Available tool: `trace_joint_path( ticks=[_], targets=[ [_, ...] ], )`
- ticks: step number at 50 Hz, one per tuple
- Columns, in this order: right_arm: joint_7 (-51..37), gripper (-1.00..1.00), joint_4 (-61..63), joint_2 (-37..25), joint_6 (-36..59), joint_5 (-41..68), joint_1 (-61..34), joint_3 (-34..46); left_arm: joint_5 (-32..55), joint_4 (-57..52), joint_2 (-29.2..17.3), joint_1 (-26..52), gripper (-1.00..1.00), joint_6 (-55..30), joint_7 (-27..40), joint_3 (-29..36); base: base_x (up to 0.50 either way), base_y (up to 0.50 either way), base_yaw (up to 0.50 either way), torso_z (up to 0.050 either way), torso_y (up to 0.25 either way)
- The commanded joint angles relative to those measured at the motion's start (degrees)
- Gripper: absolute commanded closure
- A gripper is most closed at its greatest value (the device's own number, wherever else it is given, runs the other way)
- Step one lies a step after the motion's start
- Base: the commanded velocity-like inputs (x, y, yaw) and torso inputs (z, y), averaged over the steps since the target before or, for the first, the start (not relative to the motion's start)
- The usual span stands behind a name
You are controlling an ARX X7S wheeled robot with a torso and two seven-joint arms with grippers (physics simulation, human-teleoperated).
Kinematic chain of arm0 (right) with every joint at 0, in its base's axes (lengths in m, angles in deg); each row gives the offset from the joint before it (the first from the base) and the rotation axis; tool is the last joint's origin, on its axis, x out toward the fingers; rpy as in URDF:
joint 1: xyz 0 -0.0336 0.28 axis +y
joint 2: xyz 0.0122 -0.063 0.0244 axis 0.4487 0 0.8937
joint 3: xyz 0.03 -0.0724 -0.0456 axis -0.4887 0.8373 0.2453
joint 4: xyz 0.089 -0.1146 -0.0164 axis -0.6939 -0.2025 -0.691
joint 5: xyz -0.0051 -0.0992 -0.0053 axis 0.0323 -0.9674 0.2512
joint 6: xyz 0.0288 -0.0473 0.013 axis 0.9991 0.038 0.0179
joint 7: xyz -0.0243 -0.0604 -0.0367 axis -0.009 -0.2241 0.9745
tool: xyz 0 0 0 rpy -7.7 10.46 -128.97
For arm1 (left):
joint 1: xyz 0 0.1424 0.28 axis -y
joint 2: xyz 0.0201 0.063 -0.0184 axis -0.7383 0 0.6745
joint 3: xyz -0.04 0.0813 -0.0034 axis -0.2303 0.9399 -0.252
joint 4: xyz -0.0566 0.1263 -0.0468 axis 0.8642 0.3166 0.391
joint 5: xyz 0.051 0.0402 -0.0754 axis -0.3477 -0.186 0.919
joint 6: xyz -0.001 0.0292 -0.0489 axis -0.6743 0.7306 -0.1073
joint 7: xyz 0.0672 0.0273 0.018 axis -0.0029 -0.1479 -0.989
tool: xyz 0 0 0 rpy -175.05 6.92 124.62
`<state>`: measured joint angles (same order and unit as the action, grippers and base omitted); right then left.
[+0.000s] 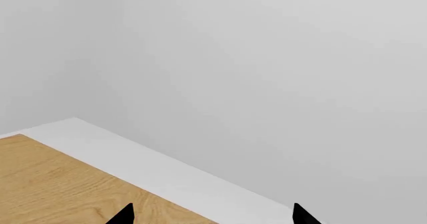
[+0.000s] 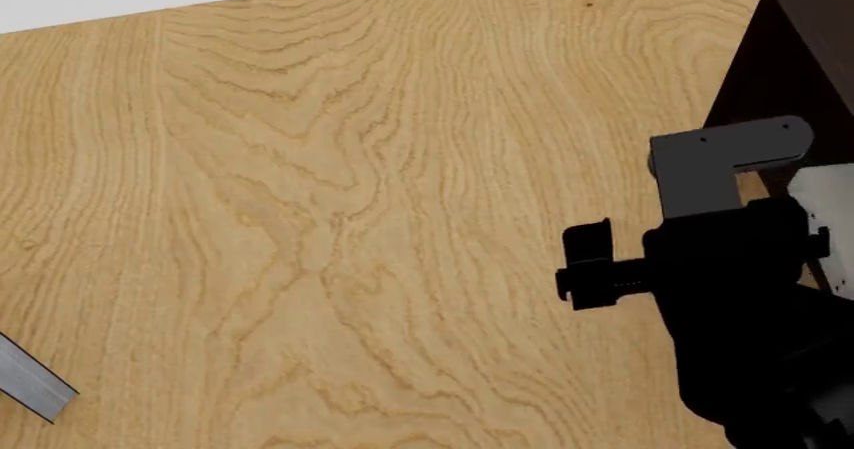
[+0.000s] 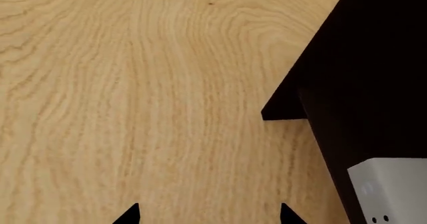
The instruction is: Pick up the book on the right and place it on the cabinet shelf.
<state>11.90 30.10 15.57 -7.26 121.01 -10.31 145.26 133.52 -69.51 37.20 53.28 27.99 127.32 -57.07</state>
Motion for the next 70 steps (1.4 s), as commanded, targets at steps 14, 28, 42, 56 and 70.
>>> trace_joint_path(
  ticks=[14, 28, 42, 56, 70],
  targets=[
    [-4.6, -1.0, 14.6, -2.1, 0.5, -0.7, -3.5, -1.3, -0.6, 0.2, 0.0, -0.4, -1.0, 0.5, -0.3, 0.3, 0.0, 0.0, 0.0, 0.0, 0.0],
    [-9.0, -1.0, 23.7, -4.7, 0.4, -0.7, -5.1, -2.8, -0.4, 0.2, -0.3, -0.4, -1.0, 0.6, -0.2, 0.5, 0.0, 0.0, 0.0, 0.0, 0.0],
    [-19.5, -1.0, 41.4, -12.1, -5.8, -2.5, -1.0, -5.3, -0.1, 0.2, -0.7, -0.2, -1.0, 0.5, 0.1, 0.8, 0.0, 0.0, 0.0, 0.0, 0.0],
    [-24.5, -1.0, 52.2, -17.5, -10.7, -3.4, 3.2, -6.2, -0.4, 0.4, -0.7, -0.2, -1.0, 0.7, 0.1, 1.2, 0.0, 0.0, 0.0, 0.0, 0.0],
    [-26.3, -1.0, 55.0, -19.4, -15.5, -6.5, 8.0, -6.0, -0.9, 0.5, -0.7, -0.3, -1.0, 1.0, -0.2, 1.5, 0.0, 0.0, 0.0, 0.0, 0.0]
  ],
)
